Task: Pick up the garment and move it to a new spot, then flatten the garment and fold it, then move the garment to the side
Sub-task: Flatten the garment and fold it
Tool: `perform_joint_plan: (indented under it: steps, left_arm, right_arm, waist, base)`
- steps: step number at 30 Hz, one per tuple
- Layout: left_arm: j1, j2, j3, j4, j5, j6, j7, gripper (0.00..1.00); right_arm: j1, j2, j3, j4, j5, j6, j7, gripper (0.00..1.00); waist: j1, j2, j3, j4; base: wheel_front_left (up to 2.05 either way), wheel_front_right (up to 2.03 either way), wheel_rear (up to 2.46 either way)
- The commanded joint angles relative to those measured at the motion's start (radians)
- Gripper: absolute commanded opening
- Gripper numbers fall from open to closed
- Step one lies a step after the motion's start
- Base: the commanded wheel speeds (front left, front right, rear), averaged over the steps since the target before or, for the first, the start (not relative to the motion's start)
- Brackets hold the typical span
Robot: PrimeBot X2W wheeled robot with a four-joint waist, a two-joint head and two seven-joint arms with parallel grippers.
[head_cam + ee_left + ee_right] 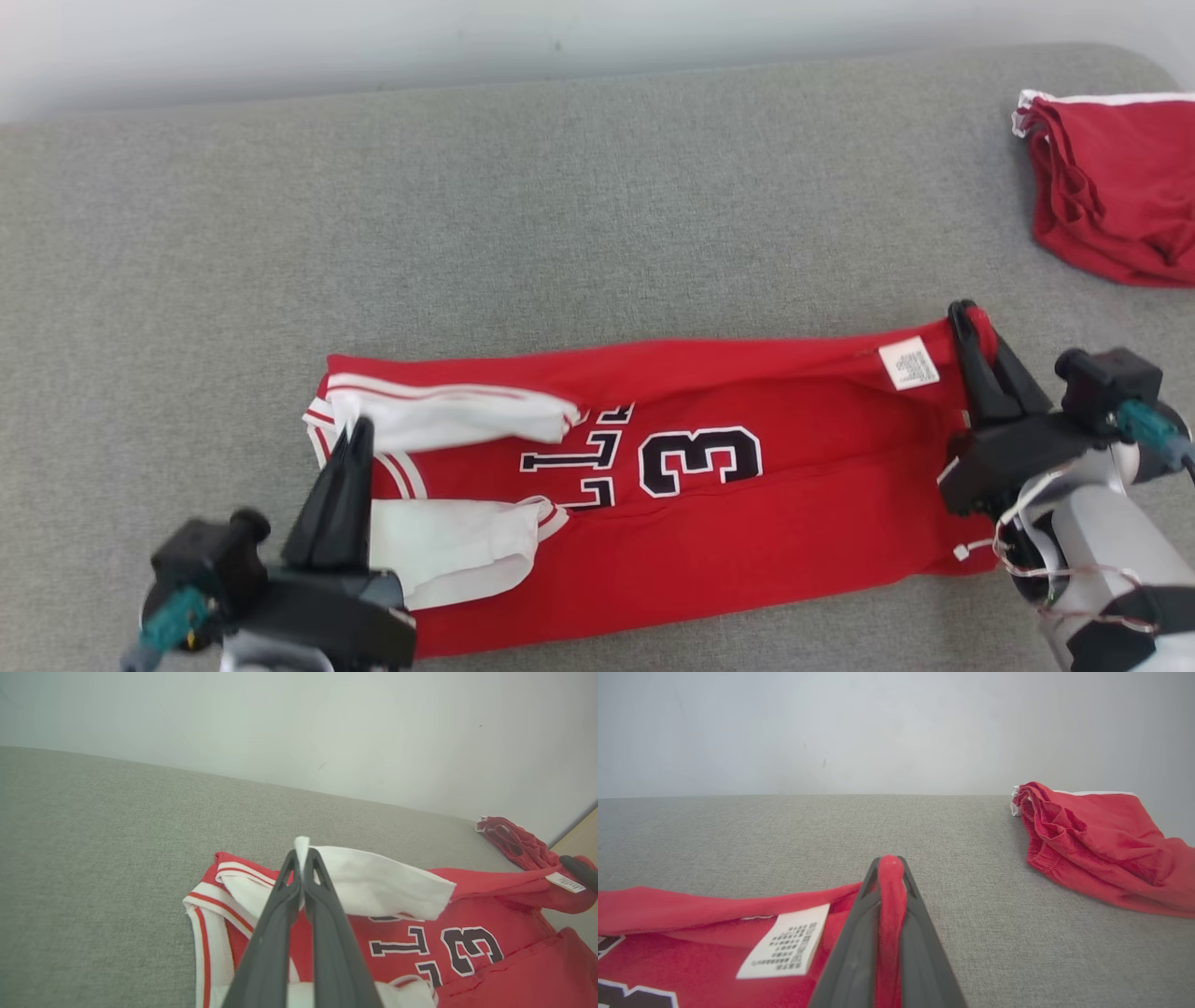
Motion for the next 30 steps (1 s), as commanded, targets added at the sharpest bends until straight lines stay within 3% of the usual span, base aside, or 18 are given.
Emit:
perform_joint_plan:
  steps: [1,5,7,8,13,14,15,16,25,30]
  left_arm:
    - [0.032,-0.015,0.017,-0.01,0.007,0.009,-0.006,0.0]
    - [0.101,-0.051,0.034,0.0,0.028,-0.009,-0.005,0.0]
    - [0.116,-0.07,0.05,0.015,0.039,-0.023,-0.005,0.0]
    - [0.126,-0.076,0.055,0.026,0.048,-0.028,-0.005,0.0]
    - [0.159,-0.112,0.101,0.061,0.083,-0.061,-0.005,0.0]
    - [0.165,-0.122,0.111,0.065,0.088,-0.066,-0.005,0.0]
    - [0.169,-0.131,0.125,0.064,0.1,-0.069,-0.006,0.44]
    - [0.177,-0.14,0.136,0.063,0.112,-0.075,-0.006,1.0]
    - [0.248,-0.218,0.279,0.004,0.216,-0.09,-0.006,1.0]
    - [0.276,-0.252,0.373,-0.038,0.3,-0.11,-0.006,1.0]
  right_arm:
    - [0.021,0.006,-0.01,-0.019,-0.009,-0.003,-0.004,0.0]
    - [0.08,0.013,-0.043,-0.048,-0.009,-0.003,-0.004,0.0]
    - [0.101,0.016,-0.053,-0.061,-0.008,-0.003,-0.005,0.24]
    - [0.111,0.016,-0.057,-0.068,-0.011,-0.003,-0.005,0.04]
    - [0.159,0.025,-0.071,-0.109,-0.014,-0.003,-0.004,0.0]
    - [0.165,0.026,-0.071,-0.115,-0.014,-0.003,-0.005,0.17]
    - [0.173,0.027,-0.071,-0.119,-0.012,-0.003,-0.005,1.0]
    - [0.178,0.028,-0.069,-0.124,-0.006,-0.003,-0.005,1.0]
    - [0.248,-0.005,-0.078,-0.207,0.015,-0.003,-0.004,1.0]
    - [0.264,-0.018,-0.092,-0.172,0.023,-0.003,-0.004,1.0]
  waist:
    - [0.0001,0.0001,-0.008,0.002]
    - [0.0001,0.0001,-0.018,0.011]
    - [0.0001,0.0001,-0.024,0.014]
    - [0.0001,0.0001,-0.027,0.014]
    - [0.0001,0.0001,-0.046,0.01]
    - [0.0001,0.0001,-0.049,0.009]
    - [0.0001,0.0001,-0.052,0.009]
    - [0.0001,0.0001,-0.056,0.008]
    - [0.0001,0.0001,-0.09,0.012]
    - [0.0001,0.0001,-0.11,0.02]
  base:
    - [0.0,0.0,0.0]
    - [0.0,0.0,0.0]
    - [0.0,0.0,0.0]
    - [0.0,0.0,0.0]
    - [0.0,0.0,0.0]
    - [0.0,0.0,0.0]
    - [0.0,0.0,0.0]
    - [0.0,0.0,0.0]
    - [0.0,0.0,0.0]
    - [0.0,0.0,0.0]
